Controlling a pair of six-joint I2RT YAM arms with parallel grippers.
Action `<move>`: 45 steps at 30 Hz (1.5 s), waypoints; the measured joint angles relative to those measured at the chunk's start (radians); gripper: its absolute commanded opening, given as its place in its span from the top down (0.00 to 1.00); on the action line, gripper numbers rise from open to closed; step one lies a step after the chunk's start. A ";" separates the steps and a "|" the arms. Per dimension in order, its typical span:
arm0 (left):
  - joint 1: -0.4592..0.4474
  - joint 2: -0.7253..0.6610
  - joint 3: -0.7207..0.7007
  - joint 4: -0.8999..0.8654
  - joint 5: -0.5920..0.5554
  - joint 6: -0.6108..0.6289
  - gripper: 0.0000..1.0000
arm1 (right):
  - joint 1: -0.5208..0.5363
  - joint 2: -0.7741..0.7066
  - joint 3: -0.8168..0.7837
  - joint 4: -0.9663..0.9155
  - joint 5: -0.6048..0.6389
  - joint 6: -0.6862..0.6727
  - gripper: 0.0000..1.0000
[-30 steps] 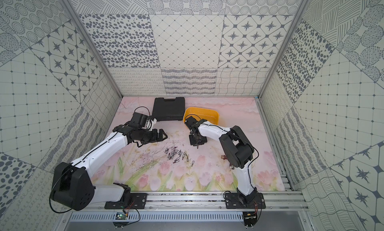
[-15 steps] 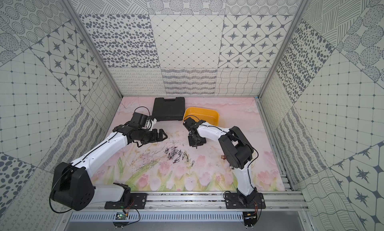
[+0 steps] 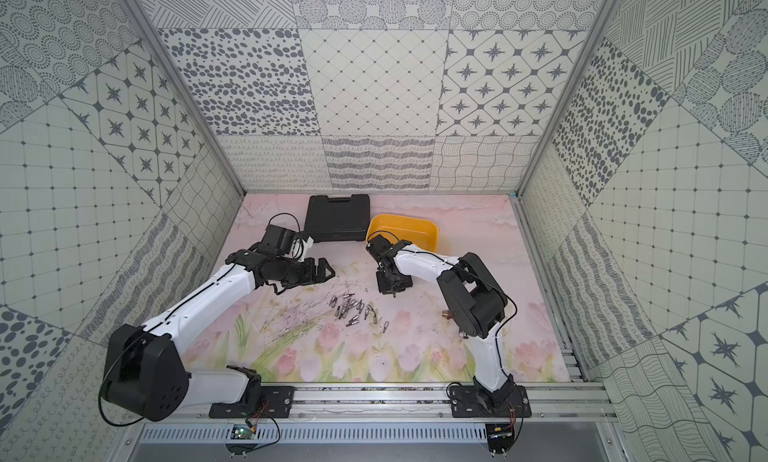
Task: Put the bit on the desktop into the storage box
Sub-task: Pick up the screwdriver bit from the center of the board, then place the screwdriver bit in the storage box.
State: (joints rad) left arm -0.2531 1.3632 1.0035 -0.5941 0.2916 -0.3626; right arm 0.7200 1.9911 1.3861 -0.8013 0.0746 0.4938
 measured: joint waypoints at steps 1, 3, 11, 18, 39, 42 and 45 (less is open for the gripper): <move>0.000 0.000 0.000 0.000 0.000 0.000 0.01 | 0.000 -0.001 0.000 -0.001 -0.003 -0.001 0.86; 0.000 0.000 0.000 0.000 0.000 0.002 0.01 | 0.000 -0.002 0.000 -0.003 -0.011 -0.004 0.86; 0.000 0.000 0.000 0.000 0.000 0.012 0.01 | -0.027 -0.051 0.011 -0.016 -0.042 -0.026 0.88; 0.000 0.000 0.000 0.000 0.000 0.018 0.01 | -0.107 -0.107 0.105 -0.046 -0.051 -0.072 0.88; 0.000 0.000 0.000 -0.001 -0.011 0.020 0.01 | -0.331 0.063 0.443 -0.104 0.006 -0.217 0.89; 0.000 0.000 0.000 -0.001 -0.011 0.023 0.01 | -0.343 0.113 0.465 -0.112 0.012 -0.223 0.89; 0.000 0.000 0.000 -0.001 -0.012 0.025 0.01 | -0.351 0.150 0.483 -0.117 0.017 -0.232 0.89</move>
State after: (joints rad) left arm -0.2531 1.3632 1.0035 -0.5949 0.2798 -0.3378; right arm 0.3695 2.1410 1.8687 -0.9180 0.0914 0.2615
